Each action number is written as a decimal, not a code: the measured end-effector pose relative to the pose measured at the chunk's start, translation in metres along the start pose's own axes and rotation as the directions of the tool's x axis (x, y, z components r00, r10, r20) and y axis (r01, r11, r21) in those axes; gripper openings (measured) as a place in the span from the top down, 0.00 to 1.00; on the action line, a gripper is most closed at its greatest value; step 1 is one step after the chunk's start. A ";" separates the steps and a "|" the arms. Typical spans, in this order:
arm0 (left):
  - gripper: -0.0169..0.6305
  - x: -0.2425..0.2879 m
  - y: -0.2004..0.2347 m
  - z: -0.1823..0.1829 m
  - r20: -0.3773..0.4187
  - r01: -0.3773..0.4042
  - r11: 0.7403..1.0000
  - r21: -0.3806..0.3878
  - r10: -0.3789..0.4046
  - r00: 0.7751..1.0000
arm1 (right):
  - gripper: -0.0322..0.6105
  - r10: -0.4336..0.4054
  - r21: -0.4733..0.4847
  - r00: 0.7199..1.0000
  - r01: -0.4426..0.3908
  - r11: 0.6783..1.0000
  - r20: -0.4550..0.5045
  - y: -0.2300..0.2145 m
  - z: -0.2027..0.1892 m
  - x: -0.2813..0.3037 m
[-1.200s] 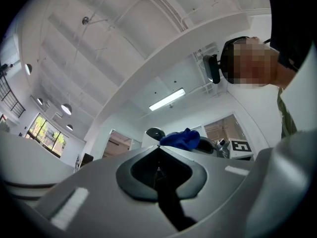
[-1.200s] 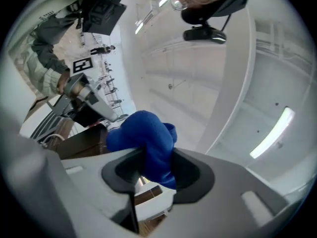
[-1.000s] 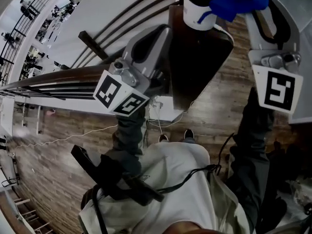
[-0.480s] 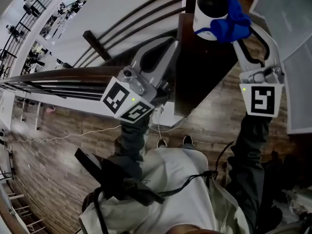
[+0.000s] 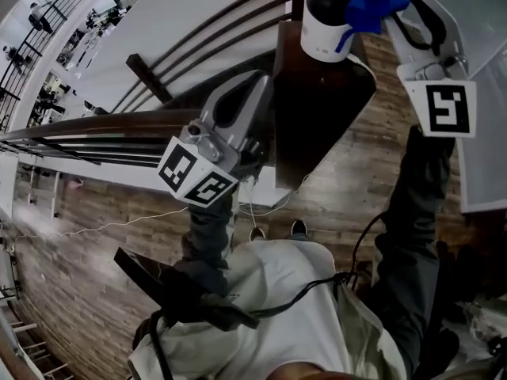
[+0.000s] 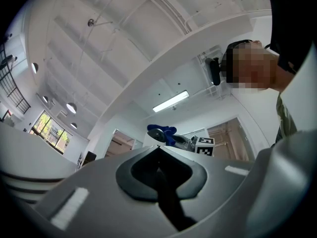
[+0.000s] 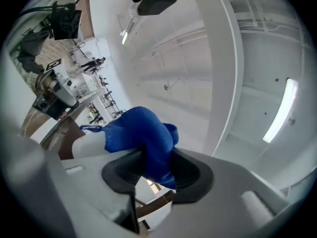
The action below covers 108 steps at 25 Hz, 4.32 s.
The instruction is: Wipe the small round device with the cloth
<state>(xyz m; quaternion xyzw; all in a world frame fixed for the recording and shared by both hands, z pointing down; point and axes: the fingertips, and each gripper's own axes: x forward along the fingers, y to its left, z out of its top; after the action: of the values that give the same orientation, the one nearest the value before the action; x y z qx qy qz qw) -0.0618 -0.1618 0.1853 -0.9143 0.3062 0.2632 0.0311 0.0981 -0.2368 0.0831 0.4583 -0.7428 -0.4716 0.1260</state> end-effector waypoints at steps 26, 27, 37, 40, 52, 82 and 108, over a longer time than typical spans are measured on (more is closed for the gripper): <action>0.97 -0.018 0.006 -0.007 0.006 -0.030 0.999 -0.025 0.030 1.000 | 0.72 0.251 -0.514 0.958 -0.287 0.809 -0.141 0.023 0.051 0.045; 0.97 -0.018 0.006 -0.007 0.007 -0.030 0.999 -0.027 0.030 1.000 | 0.72 0.251 -0.523 0.959 -0.283 0.804 -0.133 0.024 0.056 0.041; 0.97 -0.008 0.001 -0.007 0.004 -0.001 0.999 -0.051 0.001 1.000 | 0.72 0.334 -0.686 0.932 -0.334 0.646 -0.139 0.105 0.077 -0.018; 0.97 -0.007 -0.003 -0.009 0.000 0.010 0.998 -0.058 -0.010 1.000 | 0.72 0.360 -0.741 0.905 -0.401 0.539 -0.228 0.133 0.062 -0.028; 0.97 -0.023 0.005 -0.009 0.000 -0.018 1.000 -0.023 0.018 1.000 | 0.72 0.162 -0.738 0.964 -0.264 0.621 -0.209 0.079 0.088 0.016; 0.97 -0.022 0.029 0.009 0.013 -0.020 0.999 0.030 0.019 1.000 | 0.72 0.203 -0.637 0.917 -0.386 0.667 -0.343 0.114 0.061 0.056; 0.97 -0.047 0.048 0.009 0.009 -0.060 0.998 -0.018 0.060 0.998 | 0.72 0.592 0.045 0.788 -0.594 0.804 -0.168 0.018 0.018 0.093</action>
<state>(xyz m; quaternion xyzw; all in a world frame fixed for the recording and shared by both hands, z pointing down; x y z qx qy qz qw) -0.1251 -0.1731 0.2058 -0.9037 0.3310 0.2709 0.0165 0.0264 -0.2981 0.0655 0.2411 -0.8325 -0.3703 0.3342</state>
